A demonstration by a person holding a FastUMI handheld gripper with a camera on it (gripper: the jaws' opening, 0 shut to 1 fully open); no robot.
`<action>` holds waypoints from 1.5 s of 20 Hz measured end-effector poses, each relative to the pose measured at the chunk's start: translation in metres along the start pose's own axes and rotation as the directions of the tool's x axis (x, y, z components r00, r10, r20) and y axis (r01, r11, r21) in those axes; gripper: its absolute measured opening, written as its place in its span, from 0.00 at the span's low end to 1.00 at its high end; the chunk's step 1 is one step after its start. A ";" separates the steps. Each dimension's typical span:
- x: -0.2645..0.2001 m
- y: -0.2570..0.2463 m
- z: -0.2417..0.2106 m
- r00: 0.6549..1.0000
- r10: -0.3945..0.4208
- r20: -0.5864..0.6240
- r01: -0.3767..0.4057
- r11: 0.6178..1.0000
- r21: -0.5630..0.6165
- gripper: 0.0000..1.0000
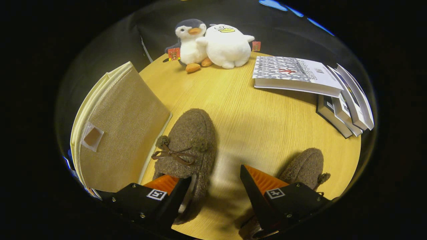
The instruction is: Open the storage box then place both shoes into the box .Put the left shoe in first, then the right shoe, with the right side of both shoes facing outward in a uniform manner.
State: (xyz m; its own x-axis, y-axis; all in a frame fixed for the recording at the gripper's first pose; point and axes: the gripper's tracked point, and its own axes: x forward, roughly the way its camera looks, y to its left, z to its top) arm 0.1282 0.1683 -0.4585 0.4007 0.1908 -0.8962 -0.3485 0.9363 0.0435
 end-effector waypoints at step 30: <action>-0.147 0.193 0.144 0.948 0.289 0.131 -0.286 0.957 -0.042 0.00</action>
State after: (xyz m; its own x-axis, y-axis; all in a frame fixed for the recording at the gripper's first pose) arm 0.1238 0.3633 -0.2552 0.3905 0.4903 -0.7792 -0.4841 0.8293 0.2792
